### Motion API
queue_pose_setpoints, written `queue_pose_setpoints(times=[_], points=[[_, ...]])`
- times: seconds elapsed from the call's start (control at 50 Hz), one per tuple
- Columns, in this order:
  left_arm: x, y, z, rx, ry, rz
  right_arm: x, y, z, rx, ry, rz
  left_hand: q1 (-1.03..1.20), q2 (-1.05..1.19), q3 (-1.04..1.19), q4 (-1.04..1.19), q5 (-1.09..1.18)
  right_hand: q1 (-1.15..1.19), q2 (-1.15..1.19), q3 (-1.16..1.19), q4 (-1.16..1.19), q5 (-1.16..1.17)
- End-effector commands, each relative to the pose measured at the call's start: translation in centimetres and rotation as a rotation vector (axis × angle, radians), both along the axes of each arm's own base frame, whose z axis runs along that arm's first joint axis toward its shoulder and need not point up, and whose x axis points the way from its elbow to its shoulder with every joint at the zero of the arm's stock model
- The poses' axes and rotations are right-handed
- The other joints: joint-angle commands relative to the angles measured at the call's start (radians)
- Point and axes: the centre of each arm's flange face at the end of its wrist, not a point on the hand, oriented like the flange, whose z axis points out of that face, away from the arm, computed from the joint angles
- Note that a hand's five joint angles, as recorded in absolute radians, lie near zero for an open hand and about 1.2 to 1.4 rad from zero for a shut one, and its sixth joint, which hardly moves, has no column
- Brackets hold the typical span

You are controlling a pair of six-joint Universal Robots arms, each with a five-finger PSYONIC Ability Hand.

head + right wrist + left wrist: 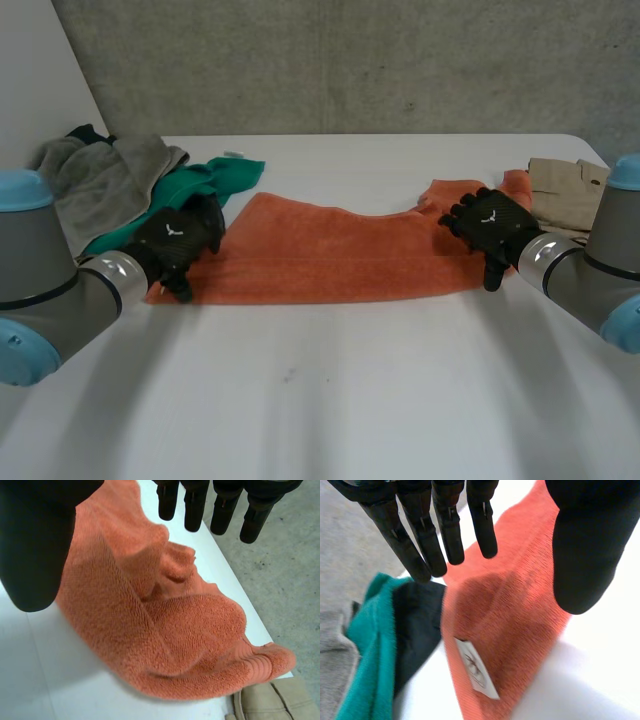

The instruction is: Fold the laundry.

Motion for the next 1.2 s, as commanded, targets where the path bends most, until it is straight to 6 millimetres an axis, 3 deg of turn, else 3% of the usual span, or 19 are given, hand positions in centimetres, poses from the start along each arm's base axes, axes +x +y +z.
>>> queue_pose_setpoints(times=[0.02, 0.2, 0.28, 0.34, 0.36, 0.38, 0.42, 0.46, 0.52, 0.58, 0.62, 0.68, 0.7, 0.86, 0.92, 0.98, 1.04, 1.12, 1.2], points=[[-0.7, -1.6, -1.4, 0.006, -0.041, -0.012, -0.3, -0.7, -1.6, -0.038, 0.094, 0.044, -0.049, -0.054, -0.060, -0.050, -0.044, 0.206, 0.189, 0.192, 0.197, 0.187], [-1.0, -4.6, -2.6, -0.055, -0.091, 0.066, -0.5, -2.3, -2.8, -0.072, 0.082, 0.032, -0.081, -0.086, -0.093, -0.083, -0.076, 0.226, 0.210, 0.212, 0.217, 0.208], [-1.0, -5.6, -3.2, -0.083, -0.104, 0.097, -0.4, -2.9, -3.4, -0.085, 0.068, 0.026, -0.078, -0.084, -0.090, -0.080, -0.073, 0.443, 0.426, 0.429, 0.434, 0.424], [-1.5, -5.7, -4.3, -0.078, -0.114, 0.079, -0.5, -3.5, -3.8, -0.094, 0.059, 0.019, 0.007, 0.001, -0.005, 0.005, 0.012, 0.742, 0.726, 0.728, 0.734, 0.724], [-1.6, -5.7, -4.5, -0.076, -0.119, 0.072, -0.5, -3.5, -3.8, -0.095, 0.058, 0.017, 0.056, 0.051, 0.045, 0.055, 0.061, 0.836, 0.820, 0.822, 0.827, 0.817], [-1.9, -5.6, -4.8, -0.075, -0.132, 0.059, -0.5, -3.5, -3.9, -0.088, 0.055, 0.015, 0.313, 0.307, 0.301, 0.311, 0.318, 1.137, 1.120, 1.123, 1.128, 1.118], [-2.1, -5.5, -4.9, -0.079, -0.142, 0.048, -0.6, -3.5, -3.8, -0.080, 0.056, 0.007, 0.785, 0.780, 0.774, 0.784, 0.790, 1.140, 1.123, 1.126, 1.131, 1.121], [-2.2, -5.3, -4.0, -0.098, -0.150, 0.047, -0.8, -2.9, -3.1, -0.060, 0.048, 0.008, 0.864, 0.859, 0.852, 0.862, 0.869, 1.140, 1.123, 1.126, 1.131, 1.121], [-2.2, -4.2, -1.4, -0.114, -0.128, 0.058, -1.4, -2.0, -0.8, -0.059, 0.015, -0.009, 0.864, 0.859, 0.852, 0.862, 0.869, 1.140, 1.123, 1.126, 1.131, 1.121], [-2.3, -2.3, 2.5, -0.153, -0.057, 0.058, -2.3, -1.4, 2.7, -0.087, -0.034, -0.039, 0.864, 0.859, 0.852, 0.862, 0.869, 1.140, 1.123, 1.126, 1.131, 1.121], [-2.0, -0.3, 6.6, -0.190, 0.034, 0.067, -3.5, -0.4, 7.3, -0.124, -0.099, -0.077, 0.864, 0.859, 0.852, 0.862, 0.869, 1.140, 1.123, 1.126, 1.131, 1.121], [-1.4, 1.7, 9.6, -0.206, 0.111, 0.075, -4.4, 0.2, 10.2, -0.155, -0.135, -0.098, 0.864, 0.859, 0.852, 0.862, 0.869, 1.140, 1.123, 1.126, 1.131, 1.121], [-1.0, 2.5, 11.0, -0.215, 0.144, 0.080, -4.8, 0.5, 11.9, -0.179, -0.159, -0.106, 0.864, 0.859, 0.852, 0.862, 0.869, 1.140, 1.123, 1.126, 1.131, 1.121], [0.0, 7.2, 16.6, -0.198, 0.302, 0.060, -4.8, 0.1, 19.5, -0.344, -0.308, -0.047, 0.864, 0.859, 0.852, 0.862, 0.869, 1.140, 1.123, 1.126, 1.131, 1.121], [0.3, 8.5, 17.8, -0.191, 0.350, 0.052, -4.3, -1.0, 20.6, -0.374, -0.361, -0.032, 0.864, 0.859, 0.852, 0.862, 0.869, 1.140, 1.123, 1.126, 1.131, 1.121], [0.5, 9.8, 19.0, -0.187, 0.415, 0.049, -2.6, -3.0, 19.7, -0.358, -0.426, 0.016, 0.864, 0.859, 0.852, 0.862, 0.869, 1.140, 1.123, 1.126, 1.131, 1.121], [0.4, 10.4, 19.0, -0.160, 0.455, 0.048, -0.1, -4.6, 17.1, -0.329, -0.447, 0.078, 0.864, 0.859, 0.852, 0.862, 0.869, 1.140, 1.123, 1.126, 1.131, 1.121], [0.1, 10.6, 17.9, -0.111, 0.461, 0.052, 2.5, -6.3, 12.4, -0.278, -0.435, 0.130, 0.864, 0.859, 0.852, 0.862, 0.869, 1.140, 1.123, 1.126, 1.131, 1.121], [-0.3, 10.3, 16.0, -0.047, 0.436, 0.063, 5.1, -6.6, 5.9, -0.182, -0.417, 0.163, 0.864, 0.859, 0.852, 0.862, 0.869, 1.110, 1.094, 1.096, 1.102, 1.092]])
